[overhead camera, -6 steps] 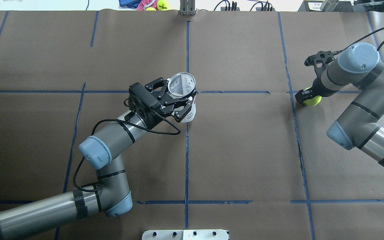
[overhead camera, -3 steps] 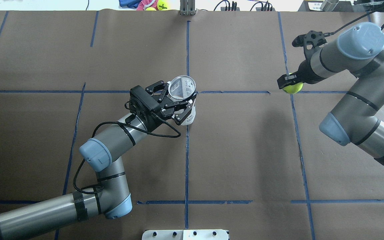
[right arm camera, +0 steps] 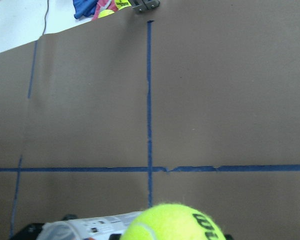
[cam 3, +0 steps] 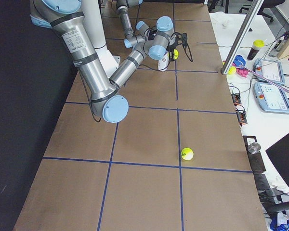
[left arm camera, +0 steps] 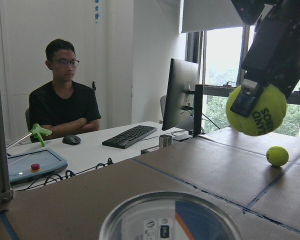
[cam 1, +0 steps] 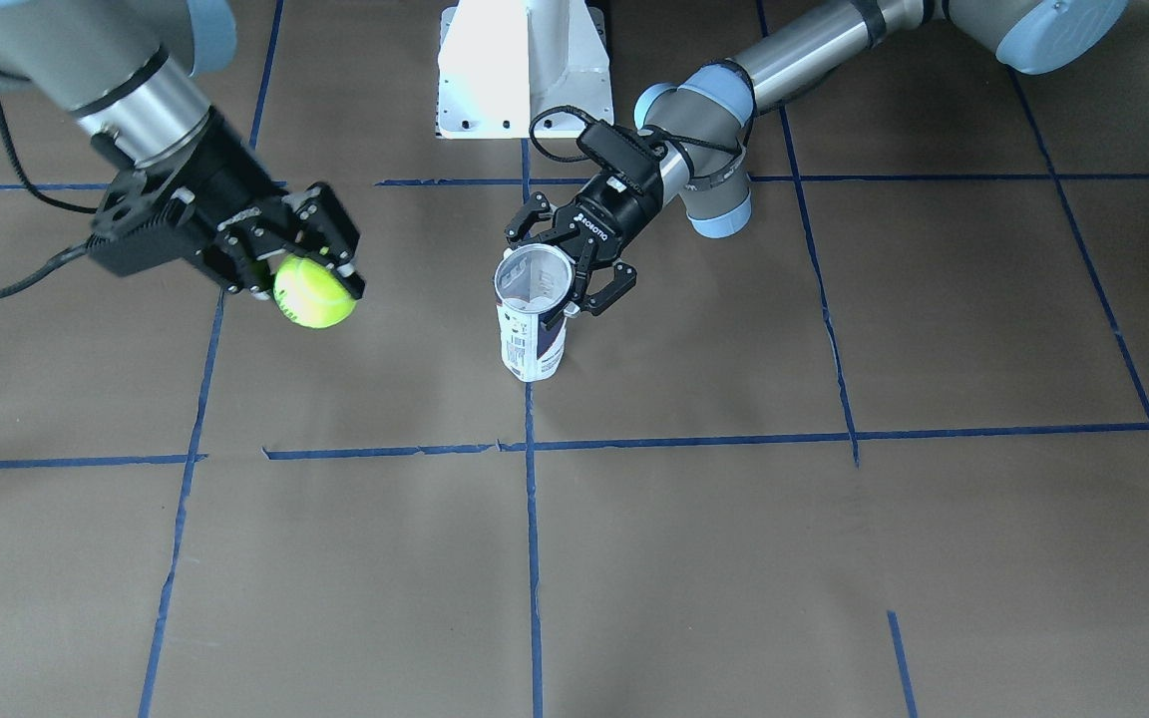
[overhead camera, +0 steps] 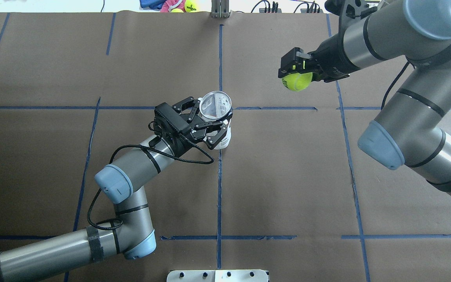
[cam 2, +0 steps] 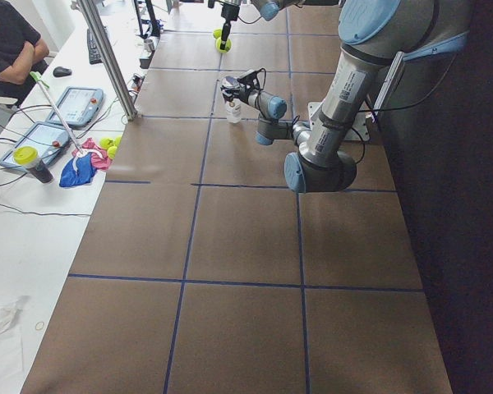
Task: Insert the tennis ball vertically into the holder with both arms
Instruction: 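Carry the ball with the right gripper over the can's open top, then lower the ball into the can and open the right gripper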
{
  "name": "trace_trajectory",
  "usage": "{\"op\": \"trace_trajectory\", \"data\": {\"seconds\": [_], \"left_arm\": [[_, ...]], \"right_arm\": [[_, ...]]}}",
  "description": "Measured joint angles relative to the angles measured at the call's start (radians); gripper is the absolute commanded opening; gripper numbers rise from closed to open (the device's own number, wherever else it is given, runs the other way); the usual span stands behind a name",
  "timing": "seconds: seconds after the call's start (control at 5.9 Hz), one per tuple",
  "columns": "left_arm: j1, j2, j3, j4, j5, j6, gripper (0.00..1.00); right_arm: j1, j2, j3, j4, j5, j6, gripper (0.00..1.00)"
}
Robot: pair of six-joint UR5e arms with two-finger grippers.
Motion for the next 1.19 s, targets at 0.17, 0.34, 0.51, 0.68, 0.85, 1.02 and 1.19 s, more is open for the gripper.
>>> {"op": "trace_trajectory", "data": {"seconds": [0.17,0.34,0.51,0.68,0.85,1.02,1.19], "left_arm": [[0.001,0.0,0.0,-0.001,0.0,0.0,0.75],[0.001,0.0,0.0,-0.002,-0.001,-0.001,0.75],[0.001,0.0,-0.001,-0.003,-0.001,-0.001,0.75],[0.001,0.0,-0.001,-0.004,-0.002,-0.002,0.75],[0.001,0.0,-0.001,-0.004,-0.002,-0.002,0.75],[0.001,0.0,-0.001,-0.004,-0.002,-0.002,0.75],[0.001,0.001,-0.001,-0.004,-0.002,-0.002,0.75]], "right_arm": [[-0.036,0.065,0.006,-0.013,-0.038,0.086,0.07],[-0.096,0.125,0.004,-0.052,-0.114,0.132,0.09],[-0.16,0.171,-0.006,-0.092,-0.201,0.15,0.1],[-0.2,0.21,-0.04,-0.109,-0.256,0.155,0.11],[-0.219,0.242,-0.079,-0.114,-0.28,0.157,0.12],[-0.233,0.255,-0.103,-0.115,-0.295,0.157,0.2],[-0.243,0.259,-0.115,-0.115,-0.308,0.157,0.46]]}}
